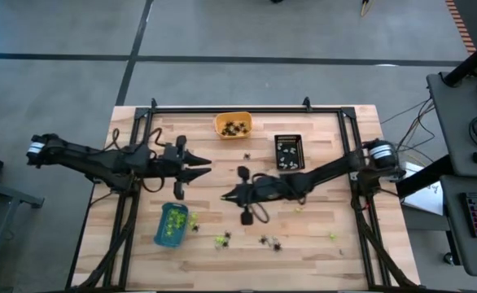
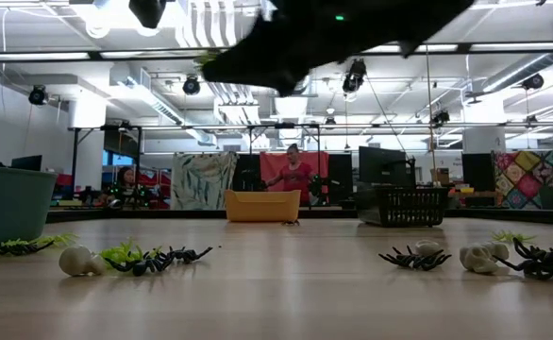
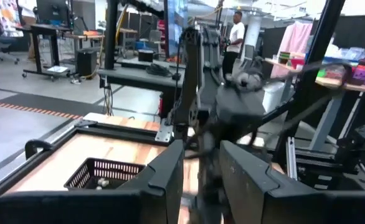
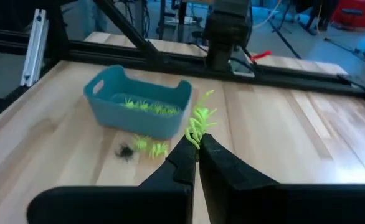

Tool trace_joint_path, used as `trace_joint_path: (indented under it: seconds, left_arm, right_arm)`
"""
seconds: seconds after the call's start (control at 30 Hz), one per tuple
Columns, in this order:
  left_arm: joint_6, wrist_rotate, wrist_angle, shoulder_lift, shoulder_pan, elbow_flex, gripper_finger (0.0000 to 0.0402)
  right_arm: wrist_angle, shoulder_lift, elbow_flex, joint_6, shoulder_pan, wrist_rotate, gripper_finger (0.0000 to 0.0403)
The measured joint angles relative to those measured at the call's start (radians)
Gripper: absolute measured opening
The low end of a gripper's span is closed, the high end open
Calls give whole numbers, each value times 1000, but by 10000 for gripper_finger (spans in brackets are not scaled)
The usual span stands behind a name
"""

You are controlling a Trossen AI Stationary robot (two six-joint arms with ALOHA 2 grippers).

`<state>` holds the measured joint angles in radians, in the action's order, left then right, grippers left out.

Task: Sort Halloween decoration
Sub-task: Put the green spider toy into the blue bin

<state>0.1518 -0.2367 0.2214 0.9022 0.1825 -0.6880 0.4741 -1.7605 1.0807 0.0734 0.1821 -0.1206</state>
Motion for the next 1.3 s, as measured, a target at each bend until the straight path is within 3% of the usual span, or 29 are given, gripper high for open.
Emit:
trace_joint_path:
  seconds: [0.23, 0.63, 0.9, 1.13, 1.3]
  left_arm:
    - [1, 0, -24, -51, 0, 0, 88]
    - [150, -2, -176, -157, 41, 2, 88]
    - [174, -68, -178, -150, 120, 18, 88]
    - [180, -172, -170, -123, 190, 29, 88]
    - [172, -228, -170, -110, 208, 29, 88]
  right_arm:
    - [-28, -197, 250, 56, -8, 105, 8]
    - [-27, -479, 574, 92, -11, 122, 8]
    - [-65, -588, 694, 107, -13, 121, 9]
    - [-104, -594, 716, 119, -13, 121, 10]
    - [-102, -594, 716, 119, -13, 121, 39]
